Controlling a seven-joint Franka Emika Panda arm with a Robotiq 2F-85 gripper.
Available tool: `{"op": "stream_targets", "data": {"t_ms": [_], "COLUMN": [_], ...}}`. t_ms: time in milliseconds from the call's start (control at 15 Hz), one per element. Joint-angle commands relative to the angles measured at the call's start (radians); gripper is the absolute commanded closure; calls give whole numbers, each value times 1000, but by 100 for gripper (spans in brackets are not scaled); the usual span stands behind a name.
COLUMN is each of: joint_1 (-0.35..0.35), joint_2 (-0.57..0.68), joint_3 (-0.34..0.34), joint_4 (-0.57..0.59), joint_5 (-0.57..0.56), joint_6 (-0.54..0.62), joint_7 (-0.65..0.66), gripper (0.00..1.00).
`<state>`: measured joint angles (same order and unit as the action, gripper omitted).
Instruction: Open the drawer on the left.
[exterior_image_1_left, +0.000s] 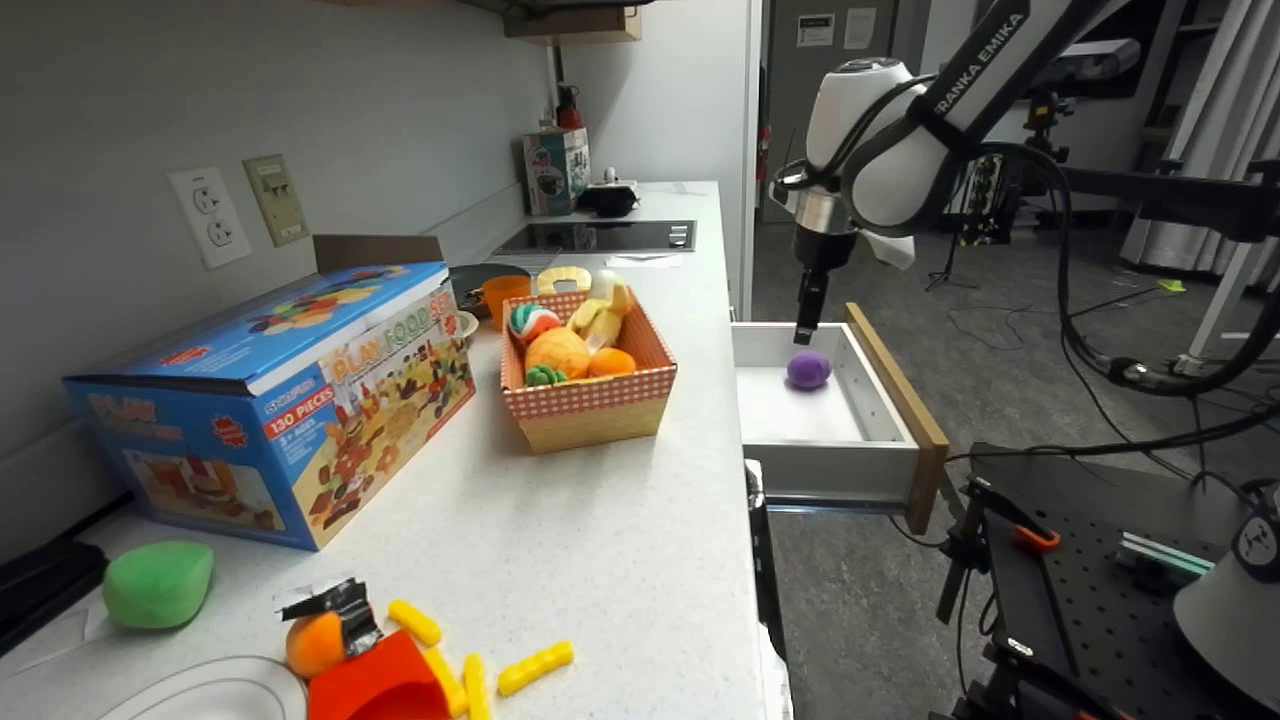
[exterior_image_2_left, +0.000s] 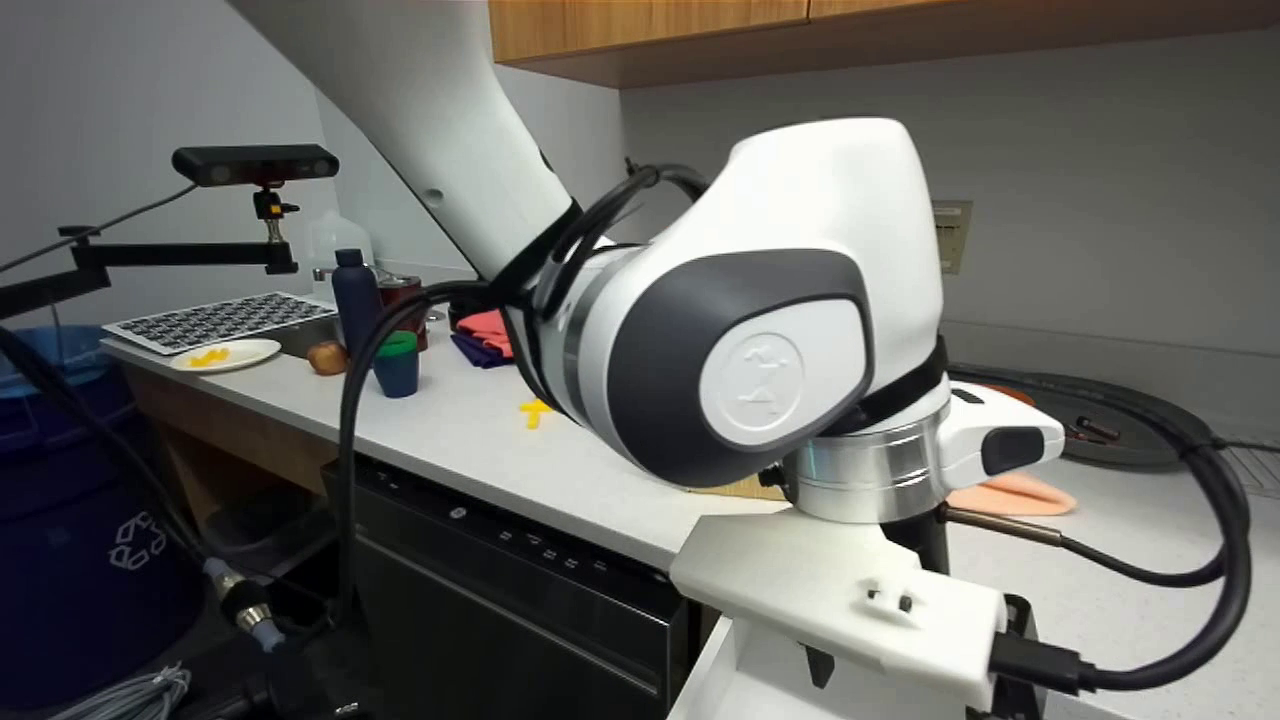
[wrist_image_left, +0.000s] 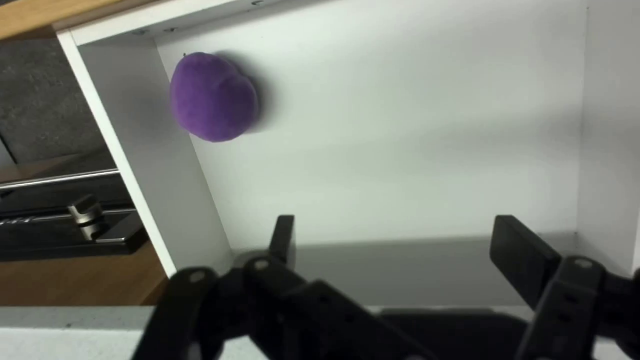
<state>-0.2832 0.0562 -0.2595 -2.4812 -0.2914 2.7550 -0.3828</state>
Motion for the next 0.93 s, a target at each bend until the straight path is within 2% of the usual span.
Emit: {"op": "stream_targets", "data": {"t_ms": [0,467,533,867], "joint_1": [-1,40,23,31], "joint_2": [-124,-269,-198,-240], "joint_3": [2,-32,-18,-27], "joint_4": [-111,-262,-196,-241], "joint_5": [84,200,145,155], "joint_6": [57,128,98,112], "joint_7": [-76,-131,-80,-82], "gripper": [0,0,0,0]}}
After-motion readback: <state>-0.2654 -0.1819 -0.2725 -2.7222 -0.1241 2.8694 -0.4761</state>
